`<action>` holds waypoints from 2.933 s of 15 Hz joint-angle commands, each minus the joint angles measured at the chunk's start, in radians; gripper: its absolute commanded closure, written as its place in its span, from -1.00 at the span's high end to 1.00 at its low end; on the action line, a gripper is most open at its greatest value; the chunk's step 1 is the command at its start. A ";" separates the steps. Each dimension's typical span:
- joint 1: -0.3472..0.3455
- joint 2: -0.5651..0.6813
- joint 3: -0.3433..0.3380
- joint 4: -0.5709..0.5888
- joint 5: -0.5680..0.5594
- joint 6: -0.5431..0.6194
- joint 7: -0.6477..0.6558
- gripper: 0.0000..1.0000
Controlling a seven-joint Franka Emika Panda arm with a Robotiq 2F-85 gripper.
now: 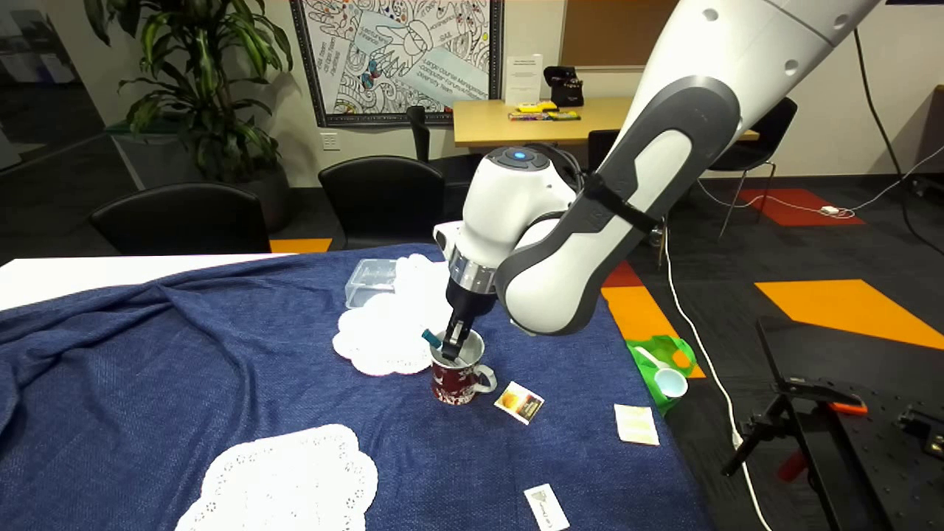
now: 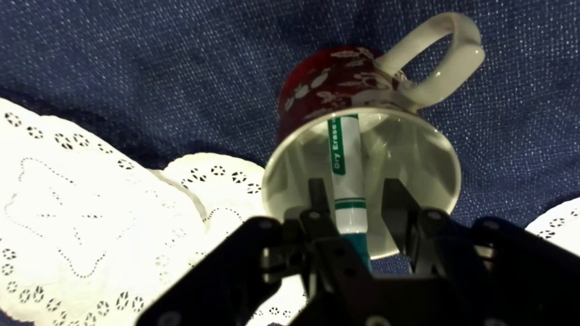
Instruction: Remove the marker from the mug and put it on the table
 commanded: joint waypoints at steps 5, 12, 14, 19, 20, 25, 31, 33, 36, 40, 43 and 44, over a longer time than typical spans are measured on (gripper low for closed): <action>0.017 0.055 -0.015 0.071 -0.025 -0.014 0.041 -0.27; 0.012 0.079 -0.009 0.090 -0.027 -0.004 0.035 -0.90; 0.010 0.065 -0.006 0.070 -0.028 0.010 0.032 -0.90; -0.005 0.005 0.011 -0.005 -0.022 0.071 0.027 -0.90; -0.011 -0.012 0.019 -0.024 -0.021 0.095 0.024 -0.90; -0.026 -0.095 0.043 -0.115 -0.021 0.192 0.028 -0.90; -0.073 -0.238 0.117 -0.221 -0.019 0.223 0.031 -0.90; -0.084 -0.284 0.141 -0.245 -0.011 0.205 0.037 -0.90; -0.097 -0.335 0.182 -0.273 -0.009 0.181 0.042 -0.90; -0.088 -0.372 0.208 -0.288 0.007 0.124 0.041 -0.90; -0.050 -0.385 0.185 -0.285 0.009 0.072 0.049 -0.90; -0.033 -0.386 0.172 -0.284 0.006 0.058 0.053 -0.90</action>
